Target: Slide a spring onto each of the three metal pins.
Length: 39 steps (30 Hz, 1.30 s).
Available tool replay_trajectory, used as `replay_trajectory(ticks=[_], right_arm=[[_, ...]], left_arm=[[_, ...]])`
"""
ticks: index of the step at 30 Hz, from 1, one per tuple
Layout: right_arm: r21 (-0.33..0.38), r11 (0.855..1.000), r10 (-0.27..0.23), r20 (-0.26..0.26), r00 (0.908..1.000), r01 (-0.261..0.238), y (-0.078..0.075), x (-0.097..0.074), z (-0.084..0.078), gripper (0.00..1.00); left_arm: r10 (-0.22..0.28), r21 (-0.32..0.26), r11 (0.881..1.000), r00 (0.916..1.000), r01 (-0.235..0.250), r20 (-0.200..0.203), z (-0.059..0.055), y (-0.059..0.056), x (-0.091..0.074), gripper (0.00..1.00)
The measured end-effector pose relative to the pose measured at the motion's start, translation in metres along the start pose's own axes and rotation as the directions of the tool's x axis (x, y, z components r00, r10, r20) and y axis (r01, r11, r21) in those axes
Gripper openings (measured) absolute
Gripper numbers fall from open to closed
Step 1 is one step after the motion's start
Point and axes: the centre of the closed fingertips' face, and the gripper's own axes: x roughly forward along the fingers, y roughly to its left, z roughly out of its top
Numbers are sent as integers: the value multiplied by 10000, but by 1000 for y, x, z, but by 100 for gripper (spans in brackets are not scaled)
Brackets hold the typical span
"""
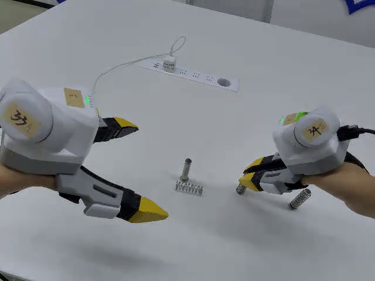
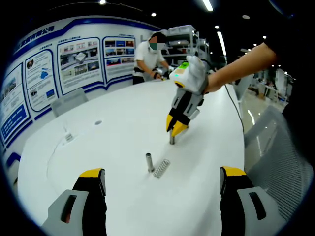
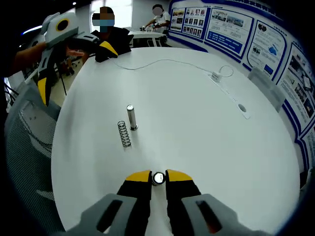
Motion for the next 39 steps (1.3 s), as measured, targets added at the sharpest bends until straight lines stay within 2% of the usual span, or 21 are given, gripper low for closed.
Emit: replay_trajectory(ticks=[8, 9, 12, 18, 23, 28, 33, 39], right_arm=[[85, 9996, -272, 401, 9988, 269, -5, -7, 10, 15], [-150, 9988, -463, 625, 9970, 474, -7, -10, 15, 15], [-152, 9983, -539, 1002, 9935, 557, -7, -17, 26, 15], [-25, 9974, -712, 1440, 9870, 723, -13, -30, 40, 15], [-540, 9964, -566, 1539, 9865, 656, -1, -32, 51, 15], [-1169, 9930, -12, 1512, 9885, 190, 20, -23, 58, 15], [-1177, 9929, 341, 1495, 9882, -164, 34, -9, 61, 15], [-1346, 9887, 829, 1247, 9887, -659, 53, 8, 60, 15]], left_arm=[[40, -37, 10000, 10000, -40, 47, 1, 0, -2, 99], [51, -33, 10000, 10000, -51, -4, 0, 1, -2, 99], [71, -72, 9999, 9999, -70, 83, 3, 1, -3, 99], [65, -37, 10000, 9999, -65, 152, 6, 2, -1, 99], [43, -5, 10000, 9998, -43, 183, 7, 1, -1, 99], [154, -89, 9998, 9997, -152, 204, 7, 4, -2, 99], [185, -84, 9998, 9996, -183, 206, 7, 4, -4, 99], [248, -192, 9995, 9995, -244, 181, 2, 7, -7, 99]])
